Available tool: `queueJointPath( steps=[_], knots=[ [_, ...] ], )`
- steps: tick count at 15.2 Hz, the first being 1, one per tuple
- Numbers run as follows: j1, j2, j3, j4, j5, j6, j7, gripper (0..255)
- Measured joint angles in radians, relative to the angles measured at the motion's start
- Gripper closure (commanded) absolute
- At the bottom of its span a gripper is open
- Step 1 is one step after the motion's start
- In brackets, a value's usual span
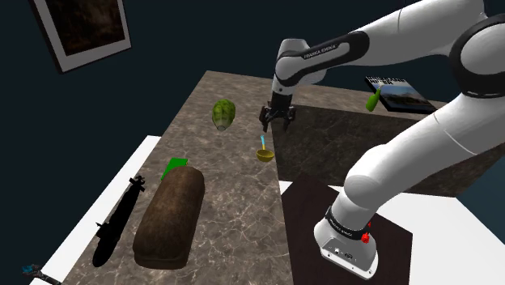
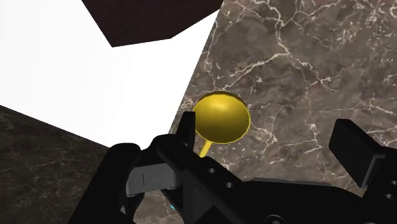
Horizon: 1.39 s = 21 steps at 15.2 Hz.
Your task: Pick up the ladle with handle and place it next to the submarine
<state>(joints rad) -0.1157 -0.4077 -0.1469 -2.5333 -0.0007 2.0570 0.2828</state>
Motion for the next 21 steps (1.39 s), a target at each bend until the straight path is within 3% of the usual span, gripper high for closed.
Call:
queueJointPath(
  steps=[7,12,16,21],
  knots=[
    [-0.024,0.233,-0.072,0.019,0.104,0.242,-0.008,0],
    [-0.035,0.433,-0.108,0.079,0.255,0.389,-0.065,0],
    [-0.066,0.575,-0.11,0.132,0.399,0.471,-0.14,0],
    [-0.073,0.646,-0.085,0.143,0.468,0.526,-0.18,0]
  ],
)
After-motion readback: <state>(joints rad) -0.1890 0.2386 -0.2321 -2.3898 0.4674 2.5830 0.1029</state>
